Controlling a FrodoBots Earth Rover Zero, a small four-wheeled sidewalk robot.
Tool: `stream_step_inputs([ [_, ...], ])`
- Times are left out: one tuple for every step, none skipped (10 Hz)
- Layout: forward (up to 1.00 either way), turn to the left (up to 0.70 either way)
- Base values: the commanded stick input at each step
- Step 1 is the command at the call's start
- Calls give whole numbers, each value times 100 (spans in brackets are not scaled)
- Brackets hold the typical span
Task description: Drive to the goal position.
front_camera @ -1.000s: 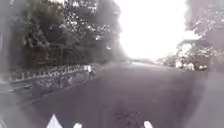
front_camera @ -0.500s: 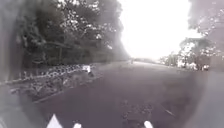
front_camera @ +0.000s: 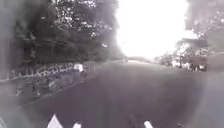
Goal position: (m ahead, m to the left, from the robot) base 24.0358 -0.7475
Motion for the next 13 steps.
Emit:
stream_step_inputs([
  [70, -34],
  [70, -34],
  [70, -34],
  [70, -34],
  [70, -34],
  [70, -34],
  [70, -34],
  [70, -34],
  [70, -34],
  [70, -34],
  [70, -33],
  [70, -1],
  [70, -3],
])
